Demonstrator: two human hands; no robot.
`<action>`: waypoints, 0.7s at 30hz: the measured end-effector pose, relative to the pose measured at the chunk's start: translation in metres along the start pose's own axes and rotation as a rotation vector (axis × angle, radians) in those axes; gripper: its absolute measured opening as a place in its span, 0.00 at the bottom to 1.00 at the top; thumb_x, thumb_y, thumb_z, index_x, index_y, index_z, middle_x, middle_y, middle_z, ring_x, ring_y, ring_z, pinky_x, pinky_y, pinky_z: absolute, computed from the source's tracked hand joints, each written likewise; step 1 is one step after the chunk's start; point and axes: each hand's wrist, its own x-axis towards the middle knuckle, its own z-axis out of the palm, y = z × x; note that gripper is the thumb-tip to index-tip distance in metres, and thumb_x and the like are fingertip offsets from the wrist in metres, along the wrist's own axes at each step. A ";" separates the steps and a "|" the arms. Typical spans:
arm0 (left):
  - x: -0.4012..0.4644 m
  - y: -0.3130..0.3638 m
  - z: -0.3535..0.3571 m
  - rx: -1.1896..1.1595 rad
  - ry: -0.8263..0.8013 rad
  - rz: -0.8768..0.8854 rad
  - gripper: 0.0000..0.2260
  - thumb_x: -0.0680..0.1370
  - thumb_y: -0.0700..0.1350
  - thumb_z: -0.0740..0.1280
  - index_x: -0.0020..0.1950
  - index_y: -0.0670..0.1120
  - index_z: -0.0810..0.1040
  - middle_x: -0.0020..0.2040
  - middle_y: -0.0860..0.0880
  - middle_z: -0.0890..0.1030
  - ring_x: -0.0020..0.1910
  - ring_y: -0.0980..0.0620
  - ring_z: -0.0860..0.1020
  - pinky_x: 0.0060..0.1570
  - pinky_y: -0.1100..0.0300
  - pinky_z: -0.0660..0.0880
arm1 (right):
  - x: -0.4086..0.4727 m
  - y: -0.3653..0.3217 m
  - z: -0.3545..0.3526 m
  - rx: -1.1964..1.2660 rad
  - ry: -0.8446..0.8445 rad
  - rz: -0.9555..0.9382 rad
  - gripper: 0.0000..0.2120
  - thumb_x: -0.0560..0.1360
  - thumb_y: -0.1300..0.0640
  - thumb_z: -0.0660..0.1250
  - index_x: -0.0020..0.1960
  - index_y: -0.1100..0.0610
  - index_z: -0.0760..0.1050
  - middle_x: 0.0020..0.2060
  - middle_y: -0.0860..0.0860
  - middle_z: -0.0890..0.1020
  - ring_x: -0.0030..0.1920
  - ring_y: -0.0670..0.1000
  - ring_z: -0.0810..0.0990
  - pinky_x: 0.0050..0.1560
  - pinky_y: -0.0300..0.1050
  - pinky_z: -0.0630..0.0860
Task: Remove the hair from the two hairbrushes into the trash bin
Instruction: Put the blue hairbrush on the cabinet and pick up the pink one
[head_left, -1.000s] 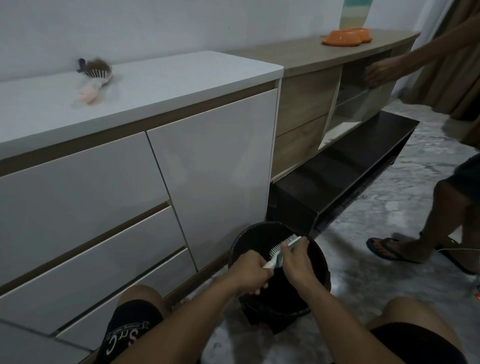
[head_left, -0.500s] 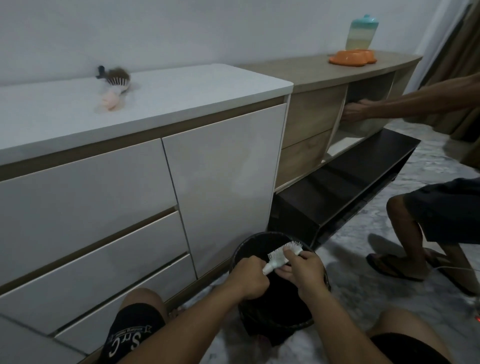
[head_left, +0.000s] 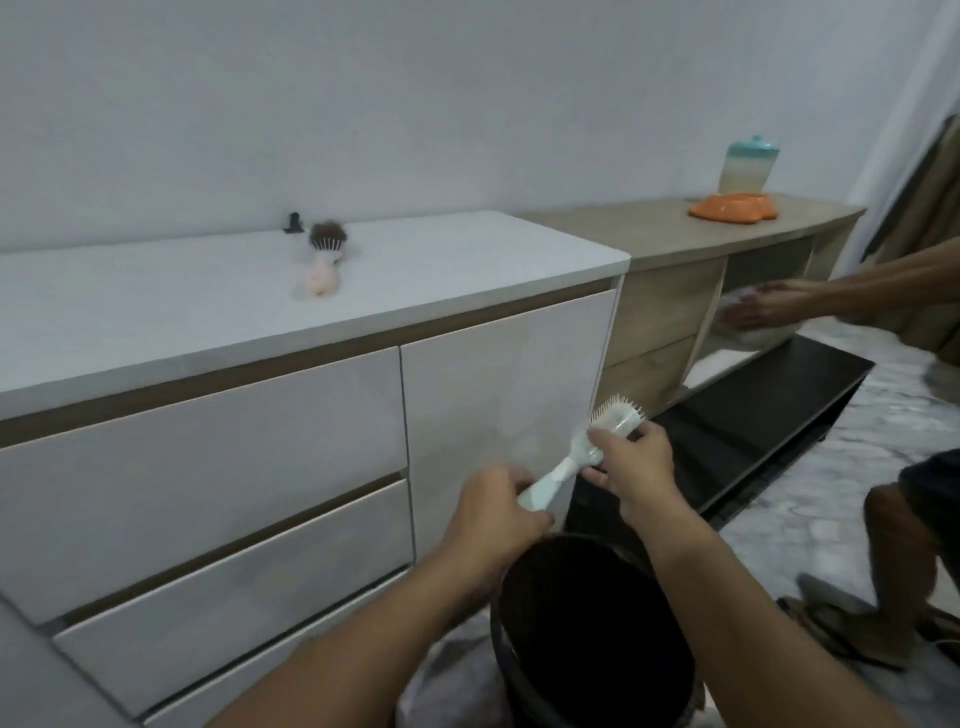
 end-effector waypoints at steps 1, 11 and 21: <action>0.004 0.006 -0.013 0.032 0.054 0.052 0.11 0.70 0.48 0.73 0.50 0.47 0.84 0.43 0.47 0.84 0.42 0.49 0.80 0.40 0.59 0.70 | -0.001 -0.015 0.008 0.000 -0.012 -0.047 0.19 0.74 0.66 0.70 0.63 0.62 0.71 0.53 0.59 0.80 0.44 0.55 0.82 0.27 0.41 0.78; 0.047 0.045 -0.152 0.260 0.450 0.290 0.14 0.73 0.53 0.68 0.42 0.42 0.79 0.37 0.45 0.77 0.37 0.45 0.73 0.36 0.56 0.64 | -0.013 -0.152 0.131 -0.373 -0.238 -0.664 0.31 0.53 0.42 0.76 0.51 0.53 0.71 0.54 0.56 0.79 0.51 0.58 0.82 0.49 0.58 0.82; 0.068 -0.003 -0.251 0.332 0.608 0.094 0.16 0.73 0.53 0.69 0.34 0.42 0.75 0.29 0.51 0.68 0.34 0.48 0.68 0.34 0.57 0.59 | -0.026 -0.174 0.270 -0.556 -0.449 -0.761 0.32 0.70 0.54 0.75 0.71 0.58 0.71 0.67 0.52 0.74 0.58 0.60 0.80 0.59 0.56 0.78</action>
